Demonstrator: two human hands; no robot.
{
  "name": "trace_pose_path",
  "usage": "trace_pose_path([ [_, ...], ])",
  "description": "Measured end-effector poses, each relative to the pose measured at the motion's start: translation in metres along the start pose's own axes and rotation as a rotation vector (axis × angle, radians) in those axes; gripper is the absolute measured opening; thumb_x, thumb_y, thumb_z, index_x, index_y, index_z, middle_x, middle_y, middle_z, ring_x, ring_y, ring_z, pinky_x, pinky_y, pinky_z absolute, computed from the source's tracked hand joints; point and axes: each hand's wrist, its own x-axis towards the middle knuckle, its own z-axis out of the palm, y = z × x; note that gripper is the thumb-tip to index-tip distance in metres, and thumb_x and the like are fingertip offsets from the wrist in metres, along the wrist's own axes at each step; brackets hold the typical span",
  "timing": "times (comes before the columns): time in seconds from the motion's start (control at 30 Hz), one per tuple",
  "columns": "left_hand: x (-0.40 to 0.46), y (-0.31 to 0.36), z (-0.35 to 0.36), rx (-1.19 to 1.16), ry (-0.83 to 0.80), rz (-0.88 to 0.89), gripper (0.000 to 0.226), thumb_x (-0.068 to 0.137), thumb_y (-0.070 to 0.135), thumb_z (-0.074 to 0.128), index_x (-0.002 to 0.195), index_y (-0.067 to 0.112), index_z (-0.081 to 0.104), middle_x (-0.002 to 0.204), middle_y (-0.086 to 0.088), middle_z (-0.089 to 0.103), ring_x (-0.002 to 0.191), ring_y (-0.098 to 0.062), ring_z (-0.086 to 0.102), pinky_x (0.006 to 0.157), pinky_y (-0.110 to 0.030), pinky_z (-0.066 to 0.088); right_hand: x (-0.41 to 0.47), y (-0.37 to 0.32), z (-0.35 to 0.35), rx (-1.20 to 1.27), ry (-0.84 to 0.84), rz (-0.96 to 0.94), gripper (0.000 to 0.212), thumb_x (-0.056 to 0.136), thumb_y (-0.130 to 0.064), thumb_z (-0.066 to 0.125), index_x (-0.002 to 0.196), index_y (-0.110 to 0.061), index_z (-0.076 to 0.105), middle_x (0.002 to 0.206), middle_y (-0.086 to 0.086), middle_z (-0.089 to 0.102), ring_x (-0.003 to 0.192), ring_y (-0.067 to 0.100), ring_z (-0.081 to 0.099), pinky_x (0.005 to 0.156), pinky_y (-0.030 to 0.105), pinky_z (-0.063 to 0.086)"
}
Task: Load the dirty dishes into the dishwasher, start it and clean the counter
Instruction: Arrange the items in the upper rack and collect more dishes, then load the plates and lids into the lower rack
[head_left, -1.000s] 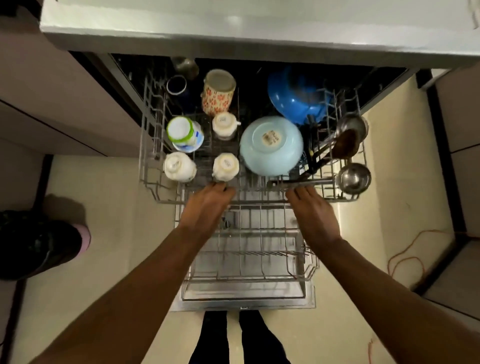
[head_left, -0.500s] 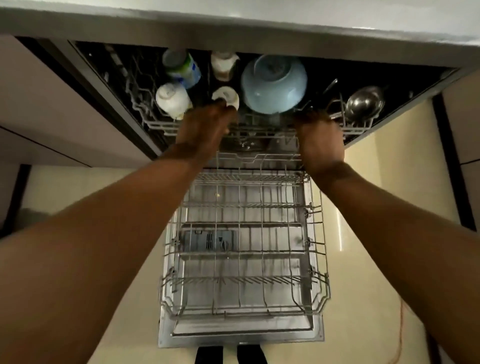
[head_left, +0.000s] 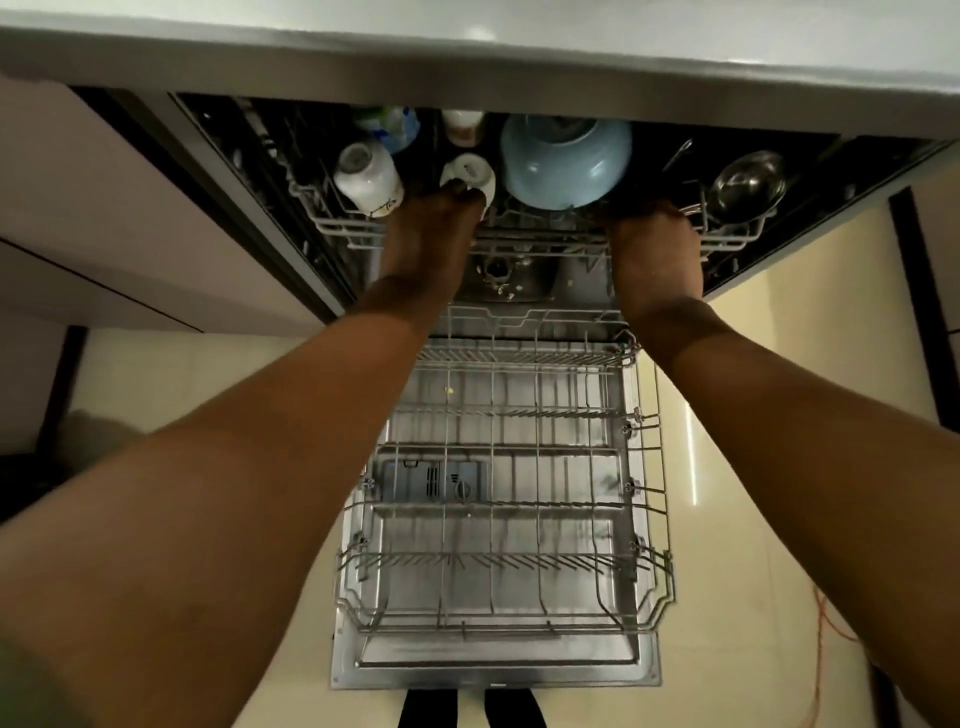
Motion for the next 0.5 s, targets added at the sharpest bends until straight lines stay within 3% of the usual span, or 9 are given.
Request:
trace_pose_path([
  [0.13,-0.063,0.003,0.005,-0.125,0.098,-0.024,0.062,0.081,0.004,0.056,0.139,0.02,0.044,0.146,-0.01,0.038,0.133,-0.037,0.035,0.105,-0.049,0.039,-0.063,-0.02,-0.006,0.033,0.024,0.065,0.053,0.084,0.008,0.054,0.135,-0.004,0.048,0.134,0.023,0.049,0.115,0.041,0.053,0.092,0.049,0.05],
  [0.23,-0.141,0.019,-0.007,-0.159,0.029,-0.076,0.057,0.079,0.006,0.062,0.133,0.02,0.051,0.141,-0.012,0.045,0.127,-0.038,0.042,0.103,-0.055,0.04,-0.141,-0.033,-0.02,-0.076,0.006,-0.075,0.053,0.079,0.002,0.062,0.13,-0.005,0.051,0.129,0.022,0.051,0.114,0.038,0.052,0.093,0.05,0.048],
  [0.37,-0.214,0.034,-0.044,-0.125,-0.061,-0.107,0.054,0.071,0.003,0.074,0.121,0.018,0.06,0.123,-0.009,0.059,0.106,-0.03,0.059,0.091,-0.043,0.048,-0.204,-0.046,-0.053,-0.07,-0.103,-0.116,0.052,0.07,0.001,0.079,0.117,-0.007,0.06,0.115,0.016,0.058,0.102,0.033,0.057,0.086,0.046,0.051],
  [0.5,-0.263,0.046,-0.11,-0.234,-0.127,-0.16,0.052,0.085,0.009,0.063,0.133,0.024,0.05,0.136,-0.001,0.048,0.119,-0.021,0.048,0.101,-0.035,0.042,-0.239,-0.079,-0.113,-0.031,-0.146,-0.124,0.057,0.063,-0.004,0.084,0.114,-0.015,0.062,0.109,0.007,0.063,0.098,0.026,0.06,0.087,0.041,0.052],
])
